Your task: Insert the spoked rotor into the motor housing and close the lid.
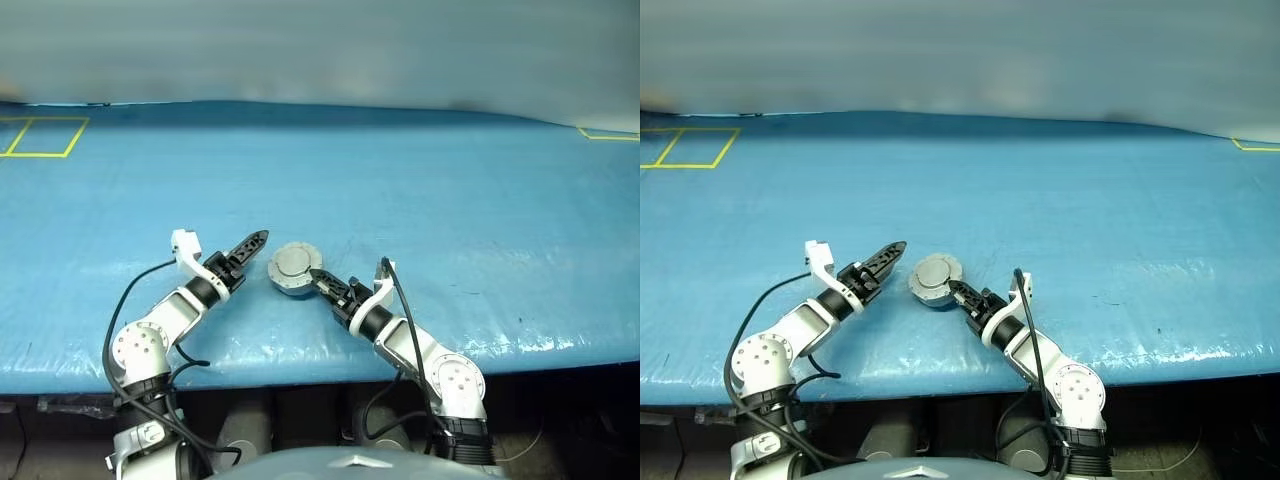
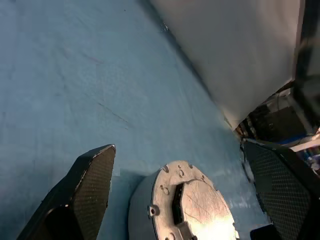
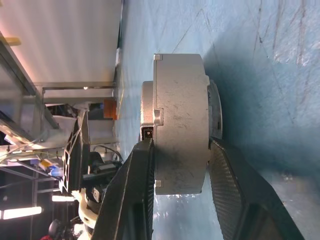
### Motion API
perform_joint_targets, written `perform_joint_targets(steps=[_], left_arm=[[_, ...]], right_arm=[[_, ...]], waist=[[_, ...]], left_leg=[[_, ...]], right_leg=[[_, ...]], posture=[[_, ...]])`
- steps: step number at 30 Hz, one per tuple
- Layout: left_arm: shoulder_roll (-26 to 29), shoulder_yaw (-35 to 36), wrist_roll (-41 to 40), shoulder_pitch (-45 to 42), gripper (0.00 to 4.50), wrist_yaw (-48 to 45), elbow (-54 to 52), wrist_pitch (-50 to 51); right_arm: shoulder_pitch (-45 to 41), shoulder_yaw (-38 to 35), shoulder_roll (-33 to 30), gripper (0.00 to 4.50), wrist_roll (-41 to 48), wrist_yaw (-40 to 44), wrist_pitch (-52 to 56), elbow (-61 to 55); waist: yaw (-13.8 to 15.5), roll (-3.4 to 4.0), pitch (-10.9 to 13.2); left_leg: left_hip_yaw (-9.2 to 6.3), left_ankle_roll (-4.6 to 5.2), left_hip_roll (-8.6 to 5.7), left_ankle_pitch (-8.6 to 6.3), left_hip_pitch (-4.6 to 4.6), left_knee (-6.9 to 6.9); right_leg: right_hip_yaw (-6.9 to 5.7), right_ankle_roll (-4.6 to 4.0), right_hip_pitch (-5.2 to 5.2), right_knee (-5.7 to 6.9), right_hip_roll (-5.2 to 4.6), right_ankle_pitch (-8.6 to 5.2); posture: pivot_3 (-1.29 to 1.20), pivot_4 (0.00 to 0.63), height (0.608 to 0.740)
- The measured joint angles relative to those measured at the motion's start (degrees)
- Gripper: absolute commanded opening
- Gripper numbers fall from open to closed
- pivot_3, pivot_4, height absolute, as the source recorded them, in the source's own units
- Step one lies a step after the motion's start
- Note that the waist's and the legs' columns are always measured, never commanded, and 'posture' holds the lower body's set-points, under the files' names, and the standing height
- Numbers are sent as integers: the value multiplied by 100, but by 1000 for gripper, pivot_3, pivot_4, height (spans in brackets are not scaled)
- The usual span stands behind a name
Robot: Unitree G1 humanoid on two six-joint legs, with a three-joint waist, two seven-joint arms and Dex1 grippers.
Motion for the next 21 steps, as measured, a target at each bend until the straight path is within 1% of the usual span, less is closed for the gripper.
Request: perform_joint_targets(steps=[4,9,16,21], left_arm=[[-126,192,-772,191,4500,569,-73,126],[-349,79,-1499,404,4500,968,-161,107],[-543,-384,-2022,594,4500,1196,-180,-82],[-613,-586,-2522,634,4500,1341,-181,-280]], right_arm=[[-205,-68,4,1202,97,-87,-156,-49],[-525,-35,4,1202,252,-173,-288,-83],[-602,178,4,1202,308,-244,-324,-154],[-602,390,4,1202,370,-287,-313,-302]], waist=[[-4,0,2],[-1,-1,2],[-1,-1,2],[-1,-1,2]], left_leg=[[0,1,0,-1,-6,14],[0,5,0,-3,-10,21],[2,7,-1,-4,-13,22],[2,7,1,-4,-12,23]], right_leg=[[3,1,0,1,4,3],[8,1,-1,1,7,5],[14,-4,-3,1,11,8],[16,-4,-4,2,14,7]], posture=[[0,150,740],[0,150,740],[0,150,740],[0,150,740]])
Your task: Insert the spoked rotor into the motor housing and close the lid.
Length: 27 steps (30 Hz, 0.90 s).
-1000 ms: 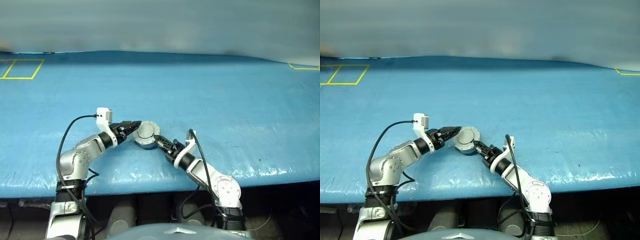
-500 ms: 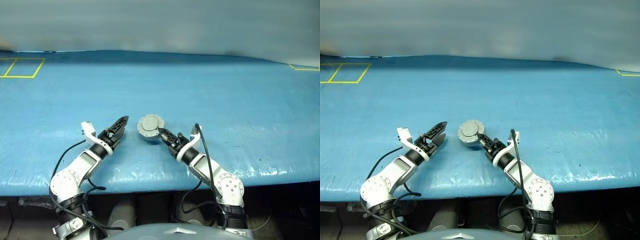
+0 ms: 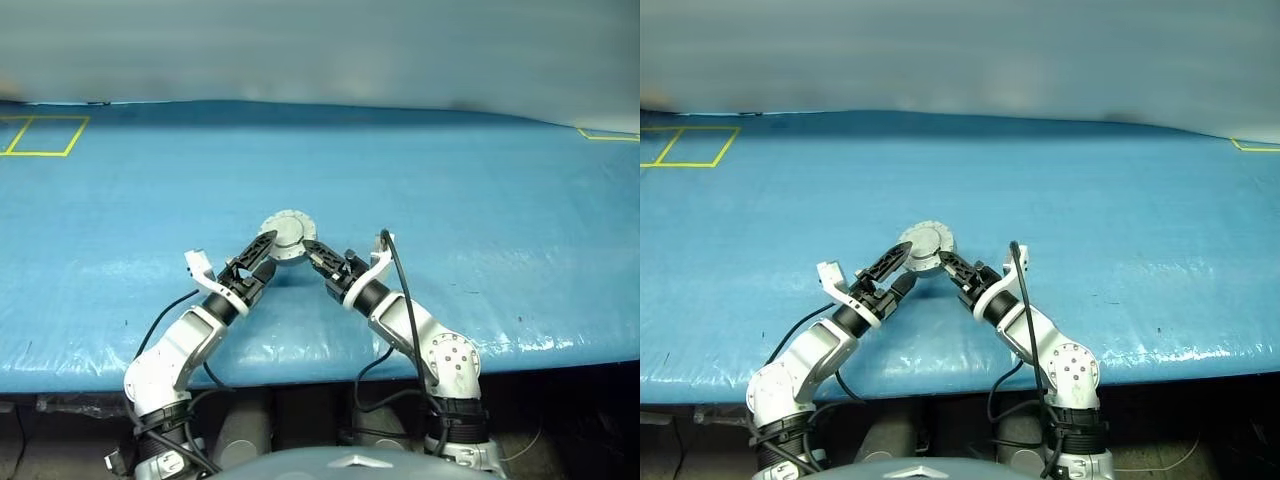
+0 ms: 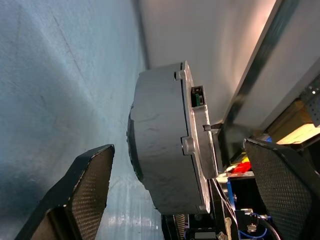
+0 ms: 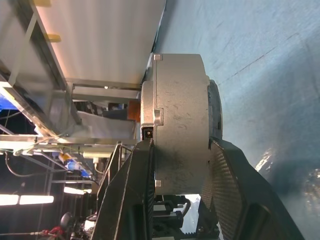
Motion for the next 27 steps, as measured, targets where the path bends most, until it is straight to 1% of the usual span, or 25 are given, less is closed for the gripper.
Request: perform_joint_targets(steps=[5,8,9,10,12,13,20,21,22,25,27], left_arm=[[1,-147,-248,35,4500,141,1,-283],[4,-220,-370,48,3921,158,2,-395],[5,-239,-396,54,3616,179,10,-444],[6,-256,-430,69,3197,186,21,-473],[19,-294,-513,74,2596,181,25,-538],[51,-320,-603,72,2421,173,24,-566],[241,-443,-703,6,2421,169,38,-690],[254,-465,-716,-7,2421,171,41,-700],[289,-483,-709,-36,2421,208,53,-723],[433,-509,-661,-131,2421,237,169,-801],[495,-509,-552,-204,2421,240,237,-874]], right_arm=[[17,131,-4,1202,96,-47,7,-2],[53,203,-10,1202,138,-68,10,-3],[63,210,-11,1202,165,-73,11,-9],[63,209,-12,1202,183,-76,11,-37],[66,210,-14,1202,213,-83,-1,-107],[67,210,-15,1202,261,-79,-7,-131],[75,236,-36,1202,24,152,-48,-191],[76,240,-43,1928,-53,230,-50,-200],[78,275,-80,2199,-178,324,-36,-240],[95,450,-288,3235,-594,588,-22,-429],[95,646,-597,3869,-1184,814,-54,-682]], waist=[[4,0,0],[3,0,0],[3,0,0],[3,0,0],[4,0,0],[4,0,0],[2,0,0],[2,0,0],[2,0,0],[3,0,0],[5,0,0]], left_leg=[[0,0,-2,0,-1,1],[-1,1,-2,0,-3,2],[-1,1,-2,0,-3,3],[-1,1,-2,0,-3,3],[-2,1,-2,0,-4,4],[-2,1,-2,0,-4,5],[-2,1,-4,0,-4,6],[-2,1,-4,0,-4,6],[-2,1,-5,0,-4,6],[-2,1,-8,0,-3,7],[-2,1,-11,0,-4,9]], right_leg=[[2,0,0,-1,0,0],[2,-4,0,-1,0,3],[2,-4,0,-1,0,3],[2,-4,0,-1,0,3],[2,-4,0,-1,2,3],[2,-4,0,-1,2,3],[3,-4,0,-1,6,3],[3,-4,0,0,6,3],[3,-4,0,0,6,3],[3,-4,0,0,7,3],[3,-3,1,0,7,3]], posture=[[0,150,740],[0,150,740],[0,150,740],[0,150,740],[0,150,740],[0,150,740],[0,150,740],[0,150,740],[0,150,740],[0,150,740],[0,150,740]])
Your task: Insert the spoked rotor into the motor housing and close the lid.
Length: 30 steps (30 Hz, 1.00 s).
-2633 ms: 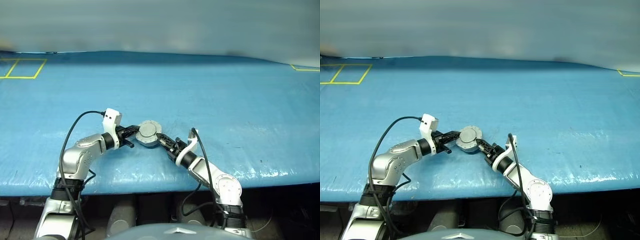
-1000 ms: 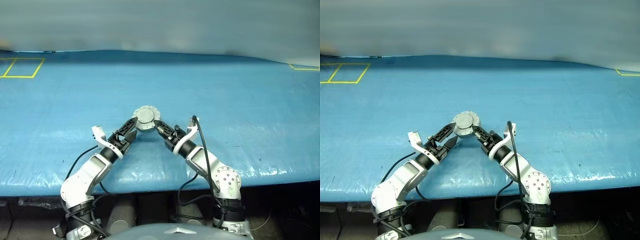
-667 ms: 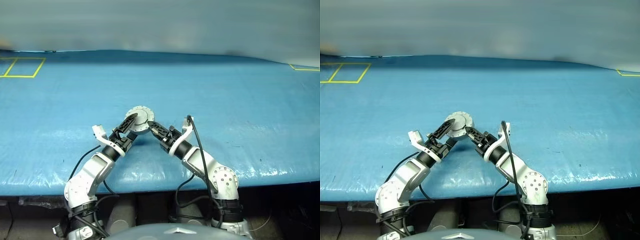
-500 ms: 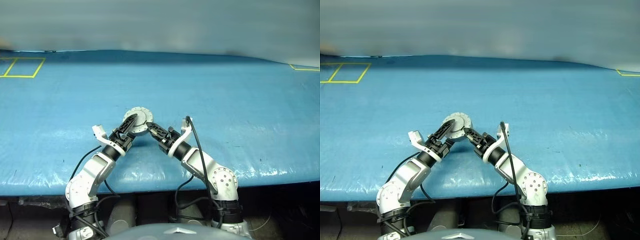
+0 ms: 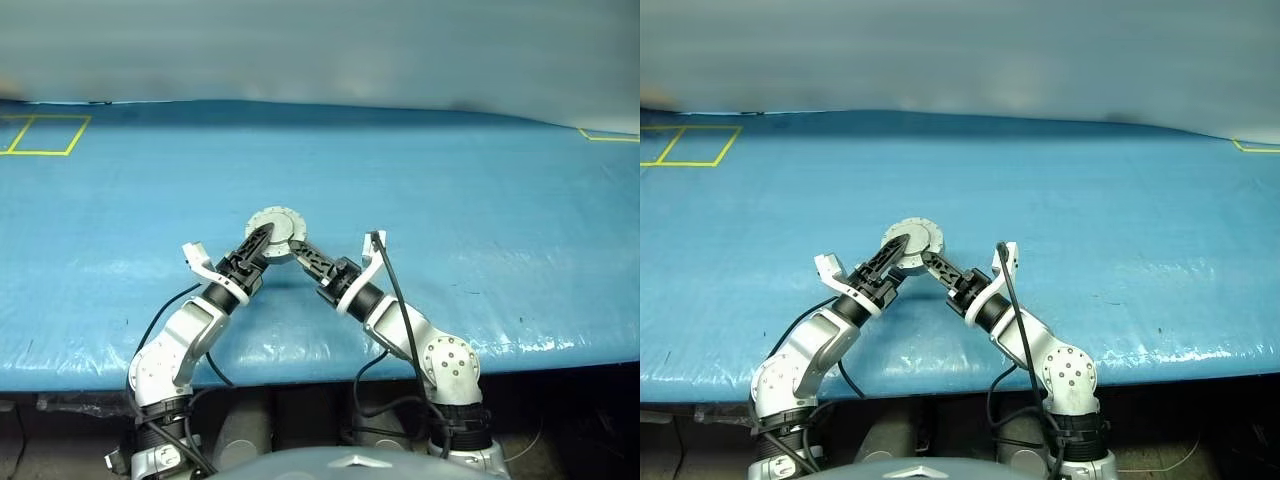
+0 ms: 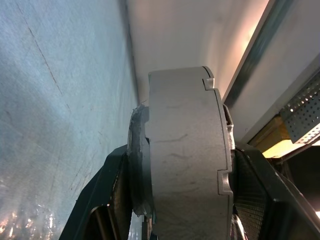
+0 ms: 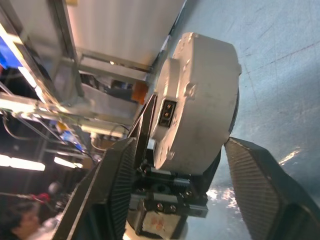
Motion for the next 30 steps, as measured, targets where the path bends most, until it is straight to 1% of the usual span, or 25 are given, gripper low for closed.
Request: perform_joint_targets(steps=[1,2,4,8,9,12,13,15,19,26,30], left_arm=[[36,-4,78,-50,2421,-7,30,-46],[113,-31,217,-158,2421,-18,117,-75],[255,-55,518,-406,2421,-48,331,-152],[345,-84,861,-767,2421,-243,704,-221],[362,-102,960,-866,2421,-303,810,-228],[465,-119,1580,-1428,2421,-569,1422,-462],[485,-111,1717,-1546,2421,-637,1566,-537],[513,-82,2062,-1885,2421,-830,2016,-743],[520,-67,2958,-2688,2421,-1126,3117,-1450],[522,385,3889,-4207,2421,-1593,5375,-2496],[539,543,4349,-4782,2421,-1629,6355,-3046]], right_arm=[[-2,121,-191,4231,-360,120,-61,-106],[-7,303,-404,4492,-821,282,-164,-240],[5,605,-753,4500,-1667,605,-421,-426],[93,1066,-1106,4500,-2886,1095,-930,-574],[119,1175,-1187,4500,-3163,1187,-1080,-597],[310,1441,-1416,4500,-4294,1370,-1756,-615],[369,1449,-1414,4500,-4491,1369,-1862,-613],[513,1415,-1306,4500,-4806,1325,-2064,-599],[654,1375,-1148,4500,-5040,1398,-2149,-575],[798,1296,-981,4500,-5423,1452,-2198,-533],[828,1304,-915,4500,-5617,1497,-2198,-490]], waist=[[6,0,0],[17,0,0],[17,-1,0],[10,-2,-1],[10,-2,-1],[21,-3,-1],[21,-4,0],[20,-5,0],[24,-8,2],[21,-16,7],[13,-20,9]], left_leg=[[0,0,-5,0,0,1],[-2,0,-10,0,0,4],[-2,0,-16,0,0,9],[0,0,-16,0,-1,9],[0,0,-17,0,-1,9],[-1,-1,-20,1,-1,14],[0,-1,-20,1,-1,15],[0,-1,-20,1,-2,15],[0,-1,-20,1,-6,19],[1,4,-23,-2,-27,17],[0,10,-24,-6,-31,13]], right_leg=[[0,1,0,0,0,-1],[-1,2,2,0,0,-1],[-1,5,2,1,5,-2],[-1,5,3,1,7,-1],[0,5,2,1,7,-1],[-1,9,4,1,7,1],[-1,10,5,0,8,1],[-1,11,4,0,8,2],[-4,14,4,0,9,4],[-11,46,-2,-20,9,24],[-12,68,0,-42,8,38]], posture=[[0,150,740],[0,150,740],[0,150,740],[0,150,740],[0,150,740],[0,150,740],[0,150,740],[0,150,740],[0,150,740],[0,150,740],[0,150,740]])
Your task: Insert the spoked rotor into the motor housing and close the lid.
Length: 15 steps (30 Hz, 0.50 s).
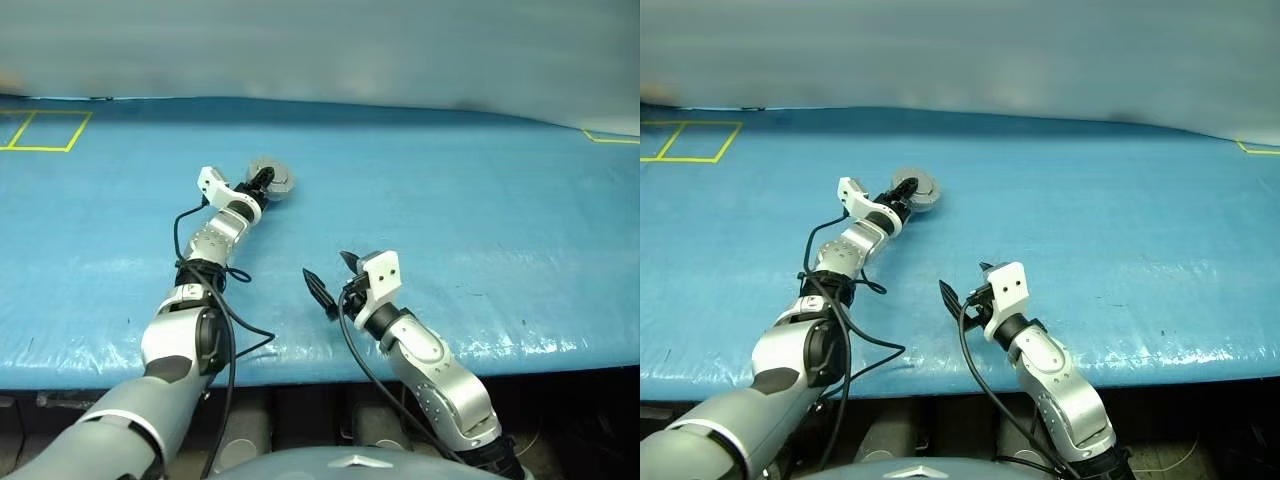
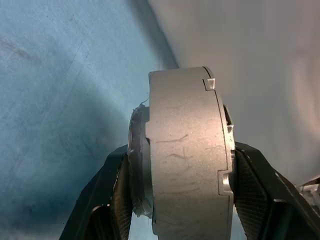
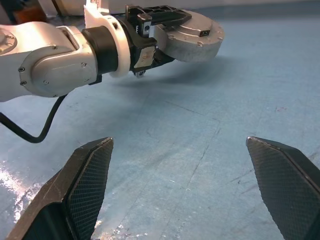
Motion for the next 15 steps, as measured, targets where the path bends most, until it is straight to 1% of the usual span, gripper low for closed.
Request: perform_joint_targets(steps=[4,8,9,10,13,15], left_arm=[[6,104,392,-232,2421,34,645,-397],[-7,294,586,-314,2421,60,821,-539],[-9,337,609,-313,3147,64,823,-540],[-8,375,622,-311,3369,70,823,-541],[2,487,701,-252,4362,20,779,-484],[13,490,736,-198,4444,18,665,-410]], right_arm=[[41,-3,43,4500,-181,18,1,24],[56,-1,154,4500,-271,57,11,24],[61,-2,169,4500,-286,66,16,24],[62,-4,180,4500,-299,68,20,24],[64,-9,220,4500,-336,72,87,26],[63,-7,242,4500,-348,79,122,29]], waist=[[-17,-2,1],[-16,-3,2],[-20,-3,2],[-20,-3,2],[-14,-4,1],[-20,-2,0]], left_leg=[[0,4,1,-2,0,-1],[0,3,3,-2,2,1],[0,3,4,-2,2,3],[0,3,5,-2,2,4],[-1,2,5,-1,7,10],[4,3,6,-2,25,10]], right_leg=[[6,-14,-1,-7,-1,15],[5,-11,1,-7,0,16],[6,-9,2,-6,0,17],[6,-8,2,-6,0,17],[5,-5,8,-4,0,20],[10,-4,24,-4,-1,20]], posture=[[0,150,740],[0,150,740],[0,150,740],[0,150,740],[0,150,740],[0,150,740]])
